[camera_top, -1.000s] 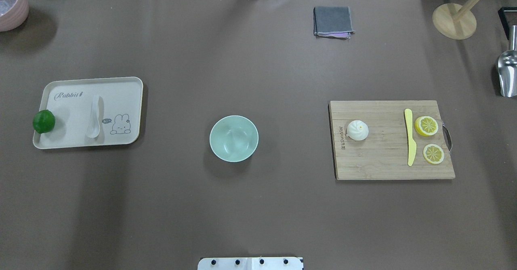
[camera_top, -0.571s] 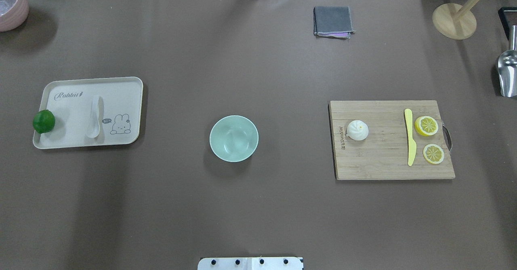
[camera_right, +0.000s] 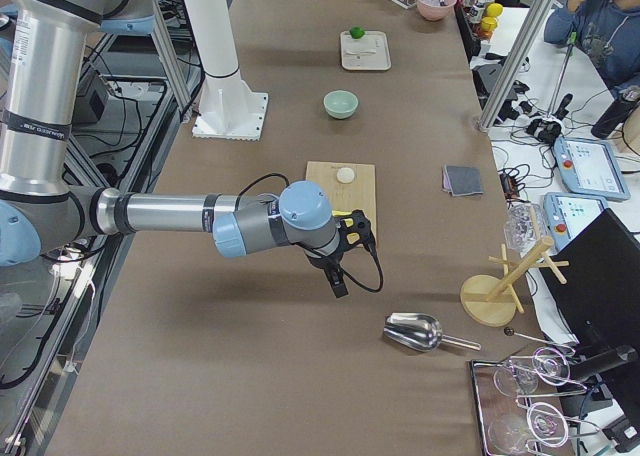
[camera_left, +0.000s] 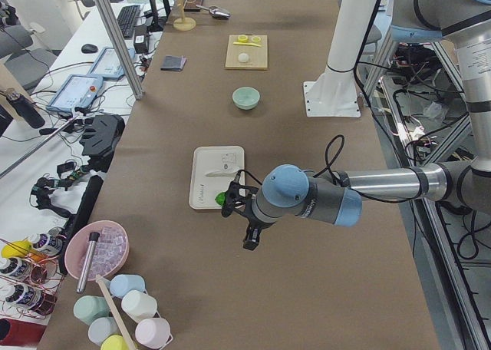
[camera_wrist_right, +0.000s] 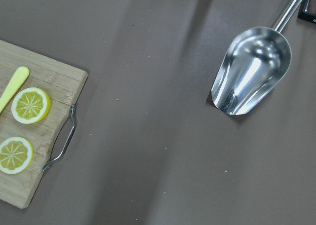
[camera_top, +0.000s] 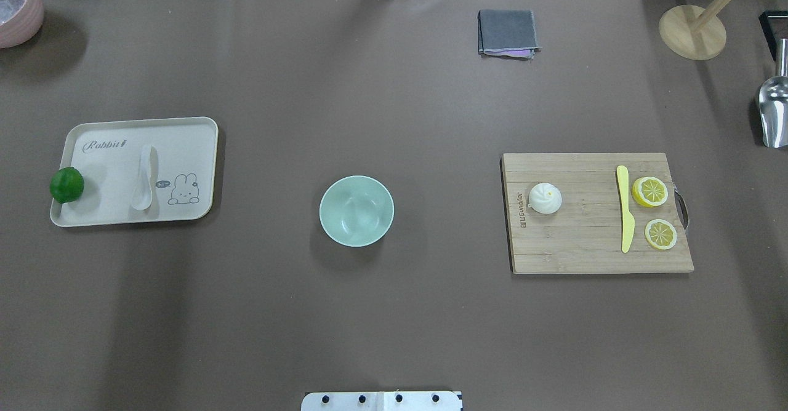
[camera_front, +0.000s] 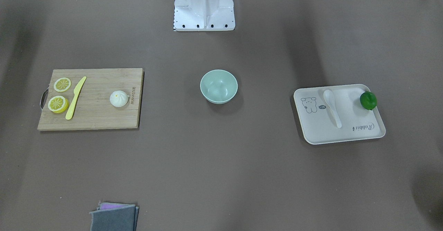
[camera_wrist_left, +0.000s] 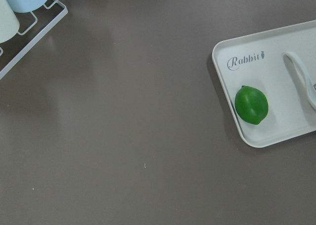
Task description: Put spoon and bun in bowl
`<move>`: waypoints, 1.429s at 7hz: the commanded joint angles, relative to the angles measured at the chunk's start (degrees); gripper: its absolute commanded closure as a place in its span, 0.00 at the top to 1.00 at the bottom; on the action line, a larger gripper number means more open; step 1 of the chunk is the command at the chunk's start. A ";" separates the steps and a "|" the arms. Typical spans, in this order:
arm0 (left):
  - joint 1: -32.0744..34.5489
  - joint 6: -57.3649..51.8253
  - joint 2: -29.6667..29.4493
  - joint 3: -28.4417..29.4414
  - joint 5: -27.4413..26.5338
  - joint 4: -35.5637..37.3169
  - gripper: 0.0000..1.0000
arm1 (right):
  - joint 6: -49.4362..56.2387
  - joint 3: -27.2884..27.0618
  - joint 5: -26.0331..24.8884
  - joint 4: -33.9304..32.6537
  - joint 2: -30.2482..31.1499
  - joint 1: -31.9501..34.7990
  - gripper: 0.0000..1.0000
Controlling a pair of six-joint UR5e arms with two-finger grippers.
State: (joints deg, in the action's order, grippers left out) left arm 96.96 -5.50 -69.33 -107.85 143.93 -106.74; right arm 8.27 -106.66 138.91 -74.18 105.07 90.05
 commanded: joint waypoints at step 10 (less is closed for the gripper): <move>-35.40 41.97 -33.48 15.27 -17.26 -0.22 0.85 | -55.34 -3.30 -12.15 0.09 -21.46 -31.56 0.99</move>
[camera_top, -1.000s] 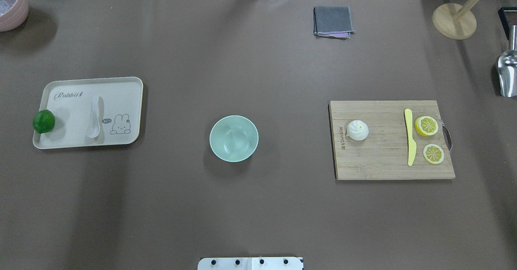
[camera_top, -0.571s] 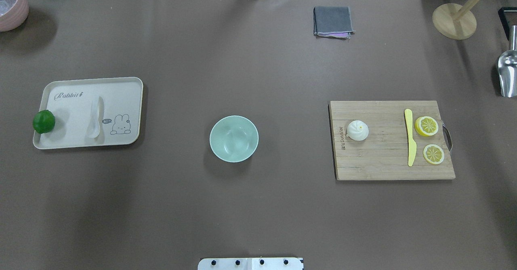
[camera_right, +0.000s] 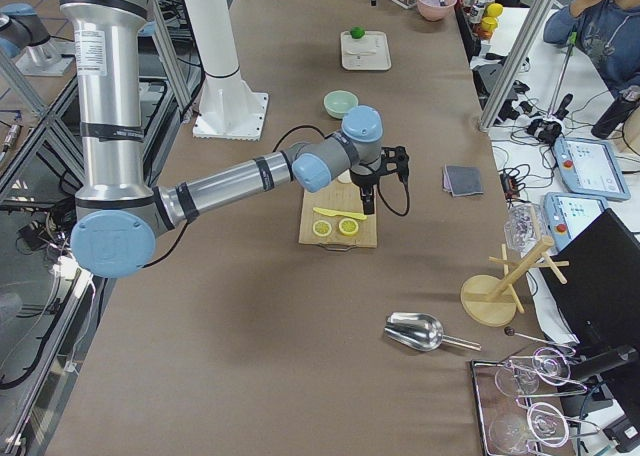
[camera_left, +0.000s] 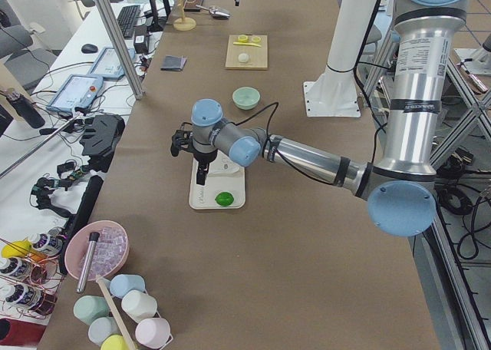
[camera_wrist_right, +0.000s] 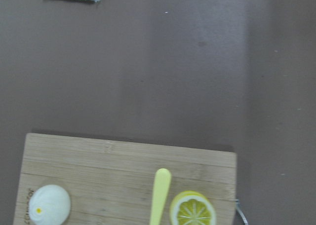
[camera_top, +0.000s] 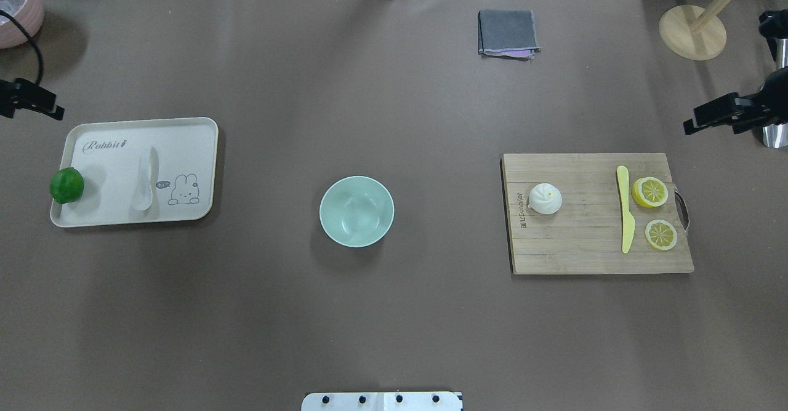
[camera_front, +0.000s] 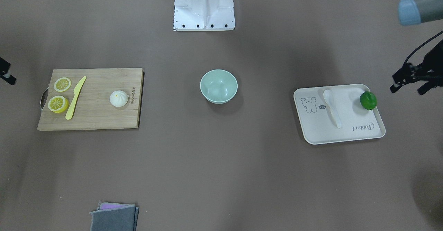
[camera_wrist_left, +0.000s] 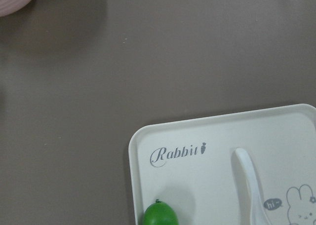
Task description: Put spoon and bun in bowl
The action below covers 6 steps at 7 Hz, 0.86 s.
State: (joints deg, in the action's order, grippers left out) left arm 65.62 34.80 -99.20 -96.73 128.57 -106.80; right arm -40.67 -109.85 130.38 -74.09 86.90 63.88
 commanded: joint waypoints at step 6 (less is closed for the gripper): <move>-13.05 7.80 -6.27 8.67 -2.01 -0.34 0.66 | -14.08 -0.19 -9.35 0.00 -6.91 -12.55 0.99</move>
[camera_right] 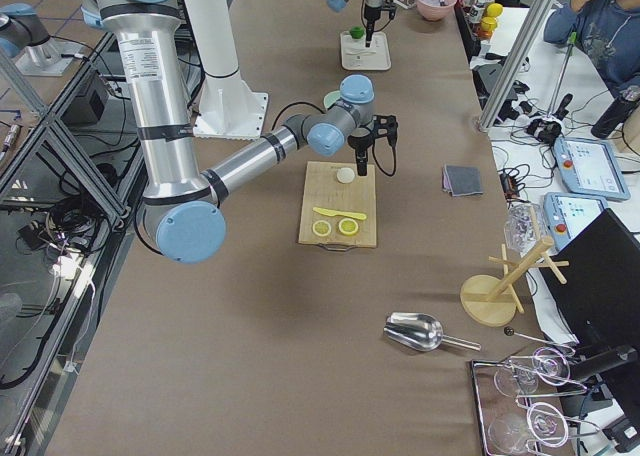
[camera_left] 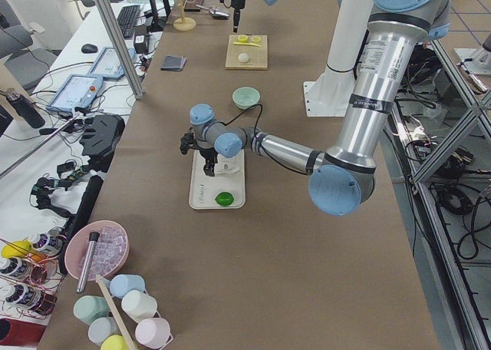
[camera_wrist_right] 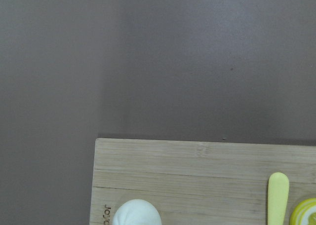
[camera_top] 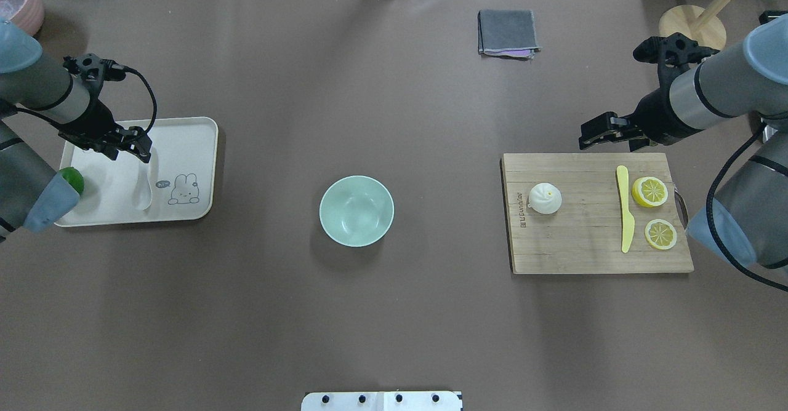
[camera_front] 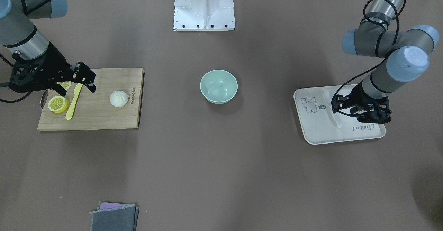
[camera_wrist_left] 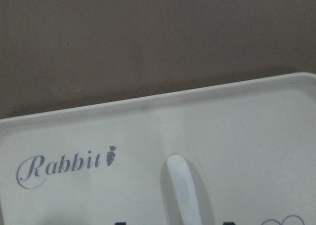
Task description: Put spoon and bun in bowl
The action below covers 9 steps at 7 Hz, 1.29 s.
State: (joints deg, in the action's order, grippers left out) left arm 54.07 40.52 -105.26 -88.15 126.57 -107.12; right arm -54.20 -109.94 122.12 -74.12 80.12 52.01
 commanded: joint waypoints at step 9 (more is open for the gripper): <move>-2.48 3.68 -0.56 0.88 -1.59 -0.02 0.00 | -0.82 0.17 -1.09 -0.06 -0.40 -1.48 0.99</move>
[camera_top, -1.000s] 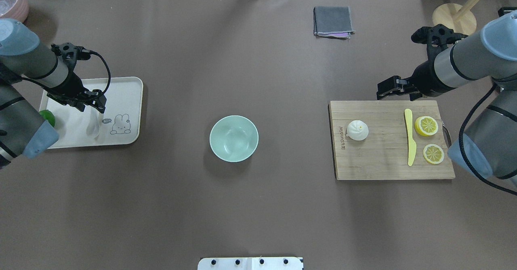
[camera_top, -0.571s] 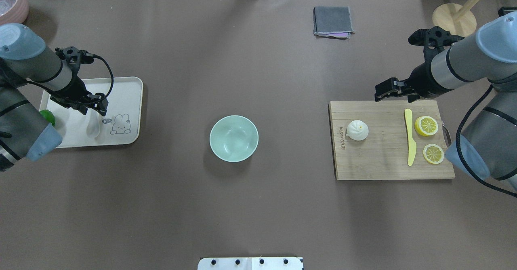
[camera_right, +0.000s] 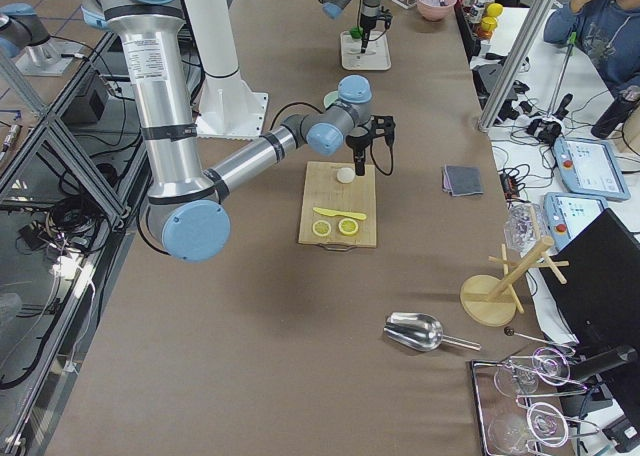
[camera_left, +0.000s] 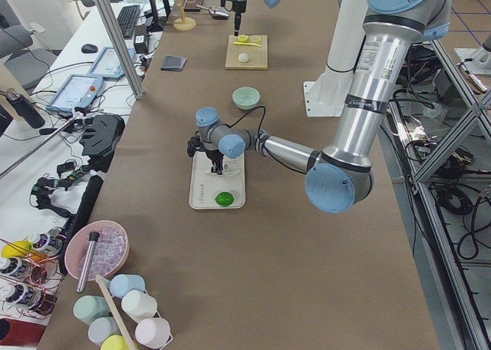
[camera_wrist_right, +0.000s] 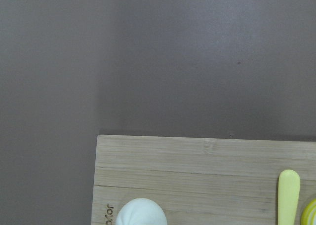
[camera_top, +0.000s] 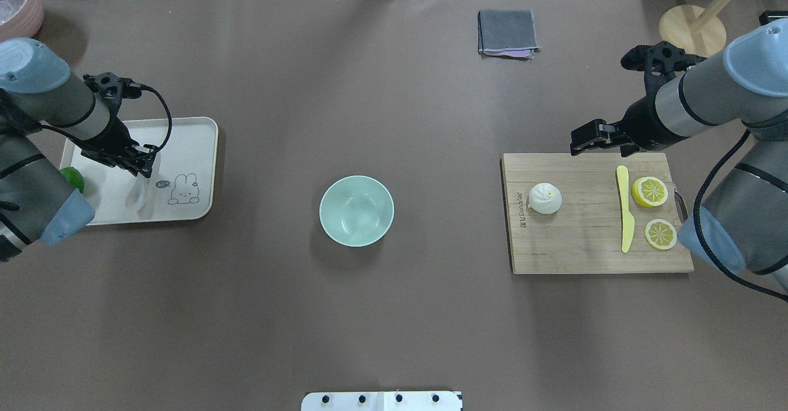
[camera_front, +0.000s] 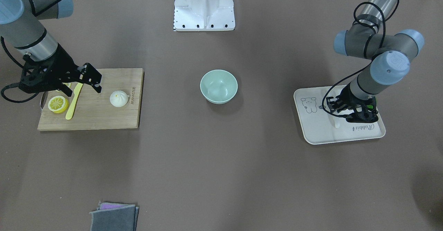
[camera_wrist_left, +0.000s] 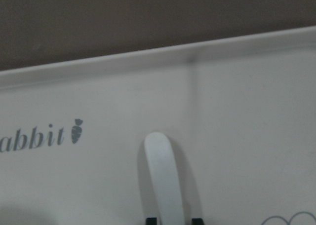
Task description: Put spoon and bun in bowl
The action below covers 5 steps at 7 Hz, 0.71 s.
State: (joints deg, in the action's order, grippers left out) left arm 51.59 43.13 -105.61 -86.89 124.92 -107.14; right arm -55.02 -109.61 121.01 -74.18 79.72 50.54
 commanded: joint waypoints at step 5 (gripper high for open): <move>-3.93 17.03 -16.16 -4.87 -0.20 1.67 0.00 | -1.93 0.53 -2.26 0.00 -1.31 -4.90 0.98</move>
State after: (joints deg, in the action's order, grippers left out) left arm 50.12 54.77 -116.32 -91.76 124.90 -105.91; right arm -56.36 -109.58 120.15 -74.18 78.94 48.01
